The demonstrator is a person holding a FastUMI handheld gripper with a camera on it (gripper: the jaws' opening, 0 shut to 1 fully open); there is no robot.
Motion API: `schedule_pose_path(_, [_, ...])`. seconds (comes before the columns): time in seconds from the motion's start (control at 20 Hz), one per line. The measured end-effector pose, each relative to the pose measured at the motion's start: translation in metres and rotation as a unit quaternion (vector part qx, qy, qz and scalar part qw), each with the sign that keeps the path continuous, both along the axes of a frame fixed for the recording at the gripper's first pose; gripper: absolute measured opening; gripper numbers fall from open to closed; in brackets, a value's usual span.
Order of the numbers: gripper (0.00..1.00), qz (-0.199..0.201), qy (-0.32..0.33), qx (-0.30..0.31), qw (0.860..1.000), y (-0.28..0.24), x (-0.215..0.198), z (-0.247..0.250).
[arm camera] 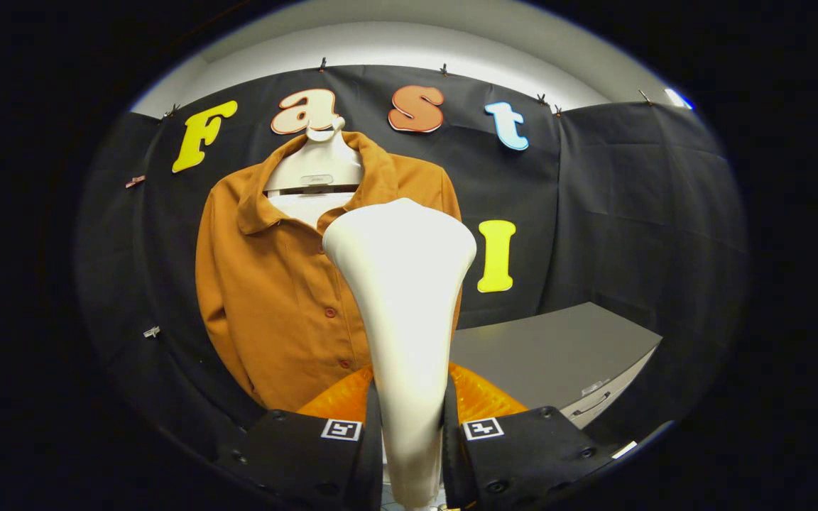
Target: Iron the clothes twice with a garment steamer, once on the left side and once on the right side.
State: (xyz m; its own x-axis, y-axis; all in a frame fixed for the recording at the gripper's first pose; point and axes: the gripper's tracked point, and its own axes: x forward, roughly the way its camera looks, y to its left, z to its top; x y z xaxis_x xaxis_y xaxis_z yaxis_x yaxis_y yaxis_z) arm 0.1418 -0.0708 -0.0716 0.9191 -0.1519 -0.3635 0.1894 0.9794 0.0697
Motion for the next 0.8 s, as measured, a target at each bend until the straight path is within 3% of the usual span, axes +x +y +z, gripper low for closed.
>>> schedule_pose_path(0.8, [0.37,0.027,0.061,-0.020,0.998,-0.005,0.097,-0.056])
